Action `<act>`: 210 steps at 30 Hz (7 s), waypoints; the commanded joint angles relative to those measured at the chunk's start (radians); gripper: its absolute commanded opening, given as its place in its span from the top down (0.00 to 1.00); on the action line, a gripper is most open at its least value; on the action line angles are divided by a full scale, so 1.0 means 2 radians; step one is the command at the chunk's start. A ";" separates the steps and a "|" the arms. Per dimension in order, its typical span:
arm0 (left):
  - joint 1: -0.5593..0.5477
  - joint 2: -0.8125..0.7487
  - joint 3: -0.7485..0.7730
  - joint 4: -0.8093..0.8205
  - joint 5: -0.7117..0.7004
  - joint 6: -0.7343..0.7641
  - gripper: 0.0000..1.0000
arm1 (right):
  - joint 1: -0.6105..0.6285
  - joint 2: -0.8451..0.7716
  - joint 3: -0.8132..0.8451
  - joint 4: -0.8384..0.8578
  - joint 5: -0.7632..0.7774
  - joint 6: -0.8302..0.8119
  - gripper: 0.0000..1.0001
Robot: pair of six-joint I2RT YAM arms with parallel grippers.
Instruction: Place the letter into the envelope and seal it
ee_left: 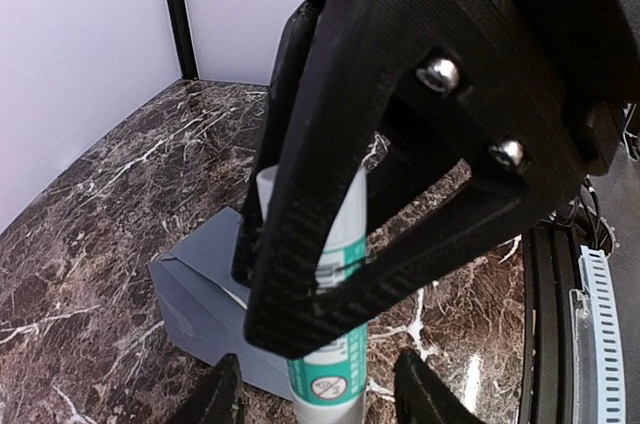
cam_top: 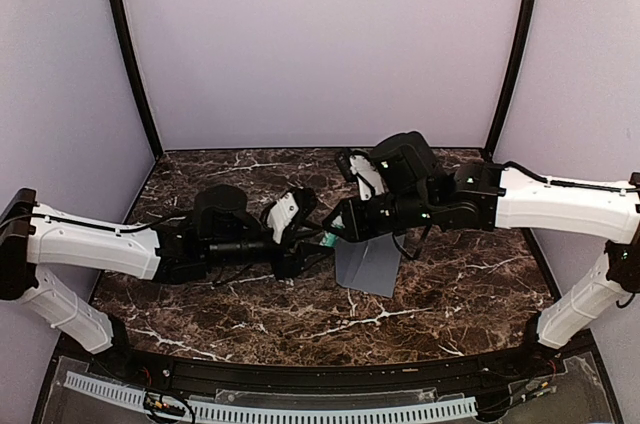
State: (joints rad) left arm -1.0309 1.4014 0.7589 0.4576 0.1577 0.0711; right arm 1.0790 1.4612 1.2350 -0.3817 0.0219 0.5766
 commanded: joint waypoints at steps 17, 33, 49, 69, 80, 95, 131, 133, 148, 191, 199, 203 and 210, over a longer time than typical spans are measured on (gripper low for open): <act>-0.020 0.021 0.039 -0.007 -0.051 -0.026 1.00 | -0.003 0.000 -0.009 0.018 0.004 -0.010 0.43; 0.003 0.027 0.051 -0.310 -0.202 -0.216 0.98 | -0.043 -0.069 -0.096 -0.034 0.173 0.011 0.08; 0.100 0.097 0.046 -0.408 -0.160 -0.294 0.90 | -0.071 -0.103 -0.146 -0.020 0.182 0.001 0.07; 0.110 0.140 0.062 -0.412 -0.156 -0.294 0.55 | -0.078 -0.117 -0.158 -0.015 0.181 -0.007 0.07; 0.111 0.116 0.066 -0.397 -0.138 -0.282 0.46 | -0.085 -0.122 -0.167 -0.003 0.176 -0.011 0.07; 0.111 0.071 0.121 -0.383 -0.081 -0.227 0.41 | -0.132 -0.122 -0.203 0.036 0.143 -0.019 0.22; 0.129 0.327 0.303 -0.262 -0.014 -0.203 0.69 | -0.266 0.146 -0.207 0.209 -0.129 -0.036 0.65; 0.128 0.327 0.298 -0.258 -0.007 -0.205 0.70 | -0.266 0.155 -0.201 0.210 -0.137 -0.039 0.69; 0.126 0.319 0.286 -0.241 0.041 -0.223 0.74 | -0.266 0.178 -0.187 0.196 -0.140 -0.046 0.76; 0.066 0.441 0.406 -0.301 -0.029 -0.232 0.98 | -0.253 0.062 -0.222 0.230 -0.168 -0.052 0.85; 0.065 0.440 0.399 -0.296 -0.037 -0.235 1.00 | -0.224 0.057 -0.224 0.243 -0.206 -0.046 0.97; 0.065 0.438 0.397 -0.292 -0.038 -0.235 1.00 | -0.219 0.095 -0.213 0.259 -0.242 -0.045 1.00; 0.064 0.431 0.383 -0.280 -0.035 -0.228 1.00 | -0.219 0.148 -0.198 0.287 -0.271 -0.037 1.00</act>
State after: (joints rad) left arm -0.8970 2.2642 1.5723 -0.0406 0.1066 -0.3962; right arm 0.6350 1.7214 0.8021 0.1177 -0.4606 0.4908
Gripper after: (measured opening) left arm 0.006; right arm 0.003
